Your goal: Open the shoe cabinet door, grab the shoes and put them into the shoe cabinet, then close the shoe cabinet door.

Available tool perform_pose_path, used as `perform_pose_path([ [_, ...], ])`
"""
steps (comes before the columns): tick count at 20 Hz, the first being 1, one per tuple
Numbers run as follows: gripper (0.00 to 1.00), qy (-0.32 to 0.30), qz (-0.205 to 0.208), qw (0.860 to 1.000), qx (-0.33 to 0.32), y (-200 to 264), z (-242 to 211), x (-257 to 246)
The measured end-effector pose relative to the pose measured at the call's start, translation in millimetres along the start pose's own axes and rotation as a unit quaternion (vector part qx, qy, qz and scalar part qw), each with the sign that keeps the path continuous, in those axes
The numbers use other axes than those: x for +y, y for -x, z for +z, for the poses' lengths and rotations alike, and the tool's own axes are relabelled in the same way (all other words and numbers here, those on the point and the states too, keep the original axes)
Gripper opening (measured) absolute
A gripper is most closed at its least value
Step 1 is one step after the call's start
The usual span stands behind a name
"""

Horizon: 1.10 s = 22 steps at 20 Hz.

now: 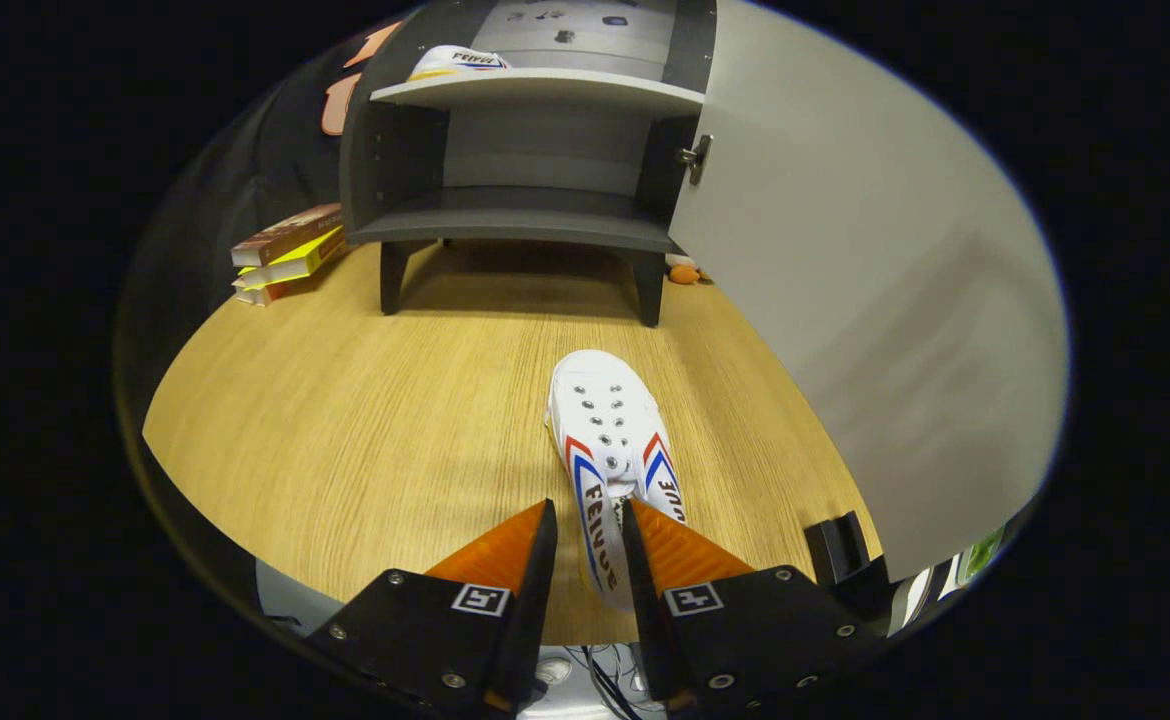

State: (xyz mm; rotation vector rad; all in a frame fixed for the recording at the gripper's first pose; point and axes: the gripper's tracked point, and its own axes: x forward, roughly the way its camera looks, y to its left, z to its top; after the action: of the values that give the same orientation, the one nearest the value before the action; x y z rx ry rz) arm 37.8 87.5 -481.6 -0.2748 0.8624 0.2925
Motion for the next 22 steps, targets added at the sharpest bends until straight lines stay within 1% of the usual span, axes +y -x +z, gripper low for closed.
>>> perform_pose_path([
  [4, 0.42, 0.006, 0.017, 0.999, 0.027, -28.5, -9.4, 3.9],
  [6, 0.4, 0.015, 0.015, 0.999, 0.033, -38.8, -8.8, 4.0],
  [8, 0.25, 0.013, 0.03, 0.999, 0.042, -36.3, -8.0, 12.0],
  [9, 0.06, 0.023, 0.03, 0.998, 0.042, -35.6, -4.4, 12.5],
  [10, 0.02, 0.036, 0.027, 0.998, 0.038, -33.2, 0.9, 13.3],
  [11, 0.0, 0.043, 0.029, 0.998, 0.037, -30.3, 7.0, 17.4],
  [15, 0.0, 0.018, 0.046, 0.998, 0.026, 8.1, 28.1, 21.8],
  [19, 0.0, 0.018, 0.044, 0.999, -0.012, 60.2, 66.9, 17.3],
  [22, 0.0, -0.001, 0.039, 0.999, -0.015, 98.5, 97.7, 7.1],
])
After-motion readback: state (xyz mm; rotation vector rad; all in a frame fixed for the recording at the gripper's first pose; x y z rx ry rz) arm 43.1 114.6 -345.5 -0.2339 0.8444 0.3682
